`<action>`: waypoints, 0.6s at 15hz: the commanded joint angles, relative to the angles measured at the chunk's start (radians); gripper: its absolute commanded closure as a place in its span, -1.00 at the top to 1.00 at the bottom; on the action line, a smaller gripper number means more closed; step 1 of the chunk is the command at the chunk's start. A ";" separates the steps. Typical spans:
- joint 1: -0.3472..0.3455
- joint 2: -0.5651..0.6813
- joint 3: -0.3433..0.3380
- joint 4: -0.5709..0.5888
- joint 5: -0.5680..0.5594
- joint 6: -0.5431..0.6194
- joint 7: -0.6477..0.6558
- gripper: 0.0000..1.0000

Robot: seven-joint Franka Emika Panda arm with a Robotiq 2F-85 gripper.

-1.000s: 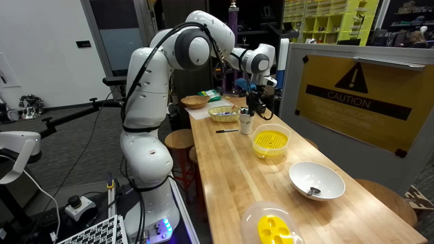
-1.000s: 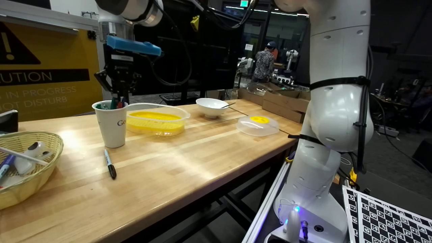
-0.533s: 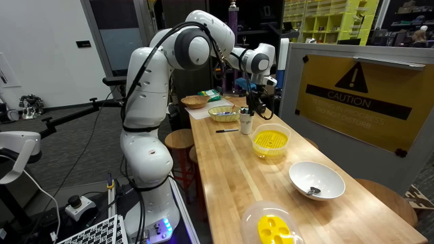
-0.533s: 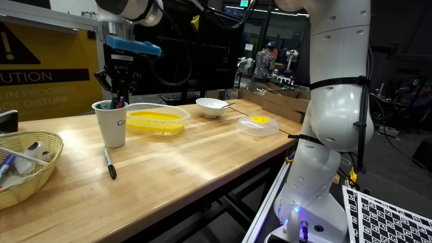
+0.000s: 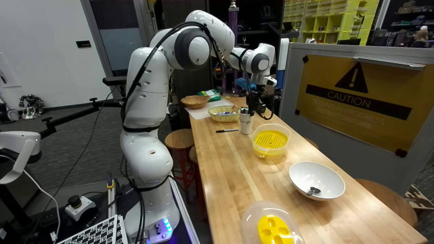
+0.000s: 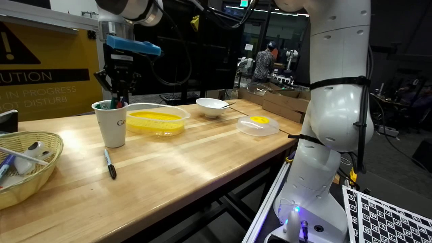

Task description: Push the cup to the right

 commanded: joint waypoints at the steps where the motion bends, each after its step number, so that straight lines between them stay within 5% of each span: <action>1: -0.001 -0.030 -0.005 -0.030 0.024 0.007 0.012 -0.89; 9: -0.015 -0.034 -0.013 -0.036 0.039 0.009 0.012 -0.89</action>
